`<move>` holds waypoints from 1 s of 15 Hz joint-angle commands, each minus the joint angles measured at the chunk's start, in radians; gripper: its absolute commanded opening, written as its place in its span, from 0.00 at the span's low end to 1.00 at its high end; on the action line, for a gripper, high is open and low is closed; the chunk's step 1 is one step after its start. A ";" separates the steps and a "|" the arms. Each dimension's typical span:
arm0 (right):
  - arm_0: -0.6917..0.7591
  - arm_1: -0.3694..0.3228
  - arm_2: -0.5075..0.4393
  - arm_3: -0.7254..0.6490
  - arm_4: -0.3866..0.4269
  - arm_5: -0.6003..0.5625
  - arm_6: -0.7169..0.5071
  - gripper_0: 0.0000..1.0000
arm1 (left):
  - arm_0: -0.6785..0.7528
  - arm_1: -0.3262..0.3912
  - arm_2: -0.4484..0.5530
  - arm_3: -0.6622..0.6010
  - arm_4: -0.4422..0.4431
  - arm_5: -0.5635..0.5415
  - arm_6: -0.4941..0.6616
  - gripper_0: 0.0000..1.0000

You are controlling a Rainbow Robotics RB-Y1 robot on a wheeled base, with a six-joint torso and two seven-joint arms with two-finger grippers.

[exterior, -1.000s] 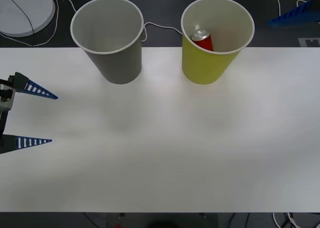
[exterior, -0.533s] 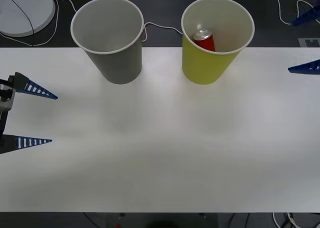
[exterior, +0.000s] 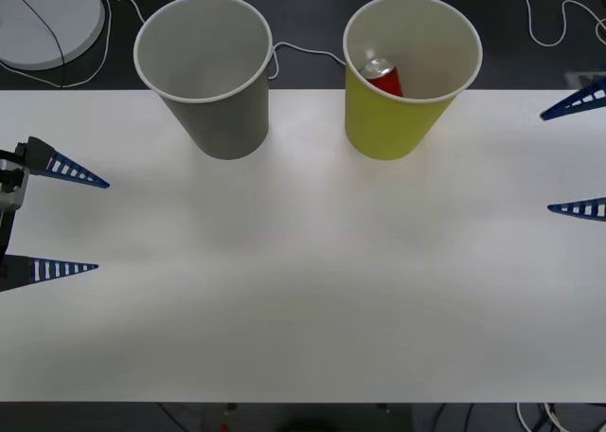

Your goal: Put the can into the green bin and the plastic bottle into the gray bin

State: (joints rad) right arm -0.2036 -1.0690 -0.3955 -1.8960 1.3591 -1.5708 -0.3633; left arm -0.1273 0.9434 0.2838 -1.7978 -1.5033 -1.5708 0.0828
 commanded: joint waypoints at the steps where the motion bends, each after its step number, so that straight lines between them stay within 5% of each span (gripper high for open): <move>1: 0.078 0.024 -0.006 0.002 0.000 0.000 0.089 1.00 | 0.000 0.000 0.000 0.000 0.000 0.000 0.000 1.00; 15: 0.191 0.224 -0.036 0.002 0.133 0.000 0.279 1.00 | 0.000 0.000 0.000 0.000 0.000 0.000 0.000 1.00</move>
State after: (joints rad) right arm -0.0134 -0.8491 -0.4311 -1.8946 1.4883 -1.5708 -0.0892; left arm -0.1273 0.9434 0.2838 -1.7978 -1.5033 -1.5708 0.0828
